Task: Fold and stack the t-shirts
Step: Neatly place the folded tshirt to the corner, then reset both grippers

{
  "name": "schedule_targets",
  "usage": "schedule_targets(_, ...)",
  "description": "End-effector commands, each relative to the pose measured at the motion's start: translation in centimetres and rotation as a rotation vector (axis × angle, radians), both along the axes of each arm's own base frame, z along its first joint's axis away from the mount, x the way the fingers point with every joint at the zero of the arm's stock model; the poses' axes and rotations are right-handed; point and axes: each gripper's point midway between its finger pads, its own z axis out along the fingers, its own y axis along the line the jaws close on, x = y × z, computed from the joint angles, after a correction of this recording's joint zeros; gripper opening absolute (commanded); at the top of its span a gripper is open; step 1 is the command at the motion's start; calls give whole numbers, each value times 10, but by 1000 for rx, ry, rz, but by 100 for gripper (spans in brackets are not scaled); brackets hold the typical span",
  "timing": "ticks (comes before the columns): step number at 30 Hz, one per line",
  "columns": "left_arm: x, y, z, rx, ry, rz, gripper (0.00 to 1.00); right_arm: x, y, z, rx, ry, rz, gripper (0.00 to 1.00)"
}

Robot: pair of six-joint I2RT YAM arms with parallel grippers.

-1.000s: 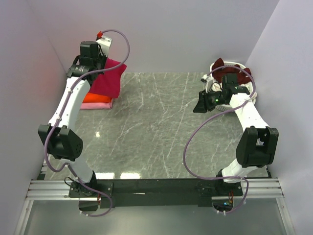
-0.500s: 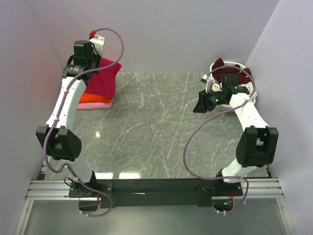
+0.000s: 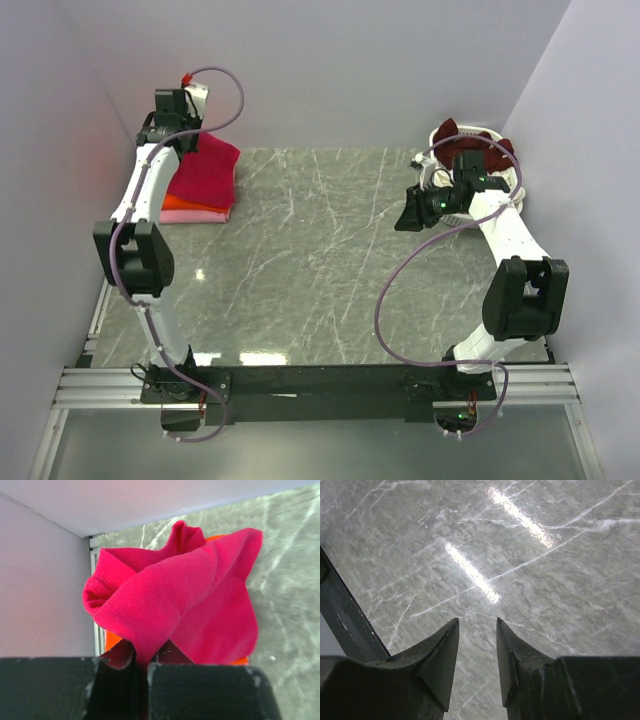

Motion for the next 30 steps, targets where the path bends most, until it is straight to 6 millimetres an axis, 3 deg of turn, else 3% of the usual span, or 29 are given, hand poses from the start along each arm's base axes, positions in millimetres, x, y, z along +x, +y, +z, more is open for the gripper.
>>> schedule_targets(1,29,7,33,-1,-130,7,0,-4,1,-5,8,24,6,43)
schedule_targets(2,34,20,40,0,-150,32,0,-3,0,-7,6,28,7,43)
schedule_targets(3,42,24,26,-3,-128,40,0,-4,0,-7,5,29,9,43)
schedule_targets(8,64,50,13,7,-151,104,0,-3,-2,-13,-11,44,4,43)
schedule_targets(10,72,64,-3,5,-143,136,0,-3,-2,-14,-13,46,3,43)
schedule_targets(11,76,72,-1,8,-166,165,0,-3,-3,-14,-14,44,3,43)
schedule_targets(12,82,82,-17,12,-156,200,0,-2,-3,-14,-16,46,-1,43)
schedule_targets(13,82,99,-24,-4,-172,274,15,-2,-3,-14,-17,44,0,43)
schedule_targets(14,77,120,-39,9,-169,380,39,-2,-4,-15,-22,45,-2,43)
schedule_targets(16,73,151,-48,-20,-252,581,86,-1,-5,-15,-31,42,-4,43)
schedule_targets(17,70,161,-42,-13,-277,635,99,-2,-6,-16,-37,44,-6,43)
schedule_targets(18,67,163,-34,-29,-282,641,99,-2,-7,-16,-42,42,-10,43)
schedule_targets(19,68,160,-23,-91,-323,659,99,-1,-9,-18,-53,39,-15,43)
schedule_targets(20,65,158,17,-125,-396,656,99,1,-10,-16,-61,21,-20,43)
schedule_targets(22,63,139,54,-220,-444,580,99,1,-12,-15,-75,6,-24,43)
schedule_targets(23,50,131,94,-254,-504,542,99,3,-14,-13,-90,-16,-30,43)
schedule_targets(24,49,110,110,-317,-506,438,99,2,-16,-14,-105,-28,-31,43)
schedule_targets(25,42,95,123,-365,-512,375,99,3,-19,-13,-119,-45,-36,43)
schedule_targets(26,19,82,137,-397,-516,326,99,5,-24,-9,-148,-81,-54,43)
schedule_targets(27,10,56,140,-483,-497,222,100,6,-26,-6,-164,-106,-58,43)
schedule_targets(30,-44,21,132,-598,-465,122,99,9,-35,10,-208,-188,-109,44)
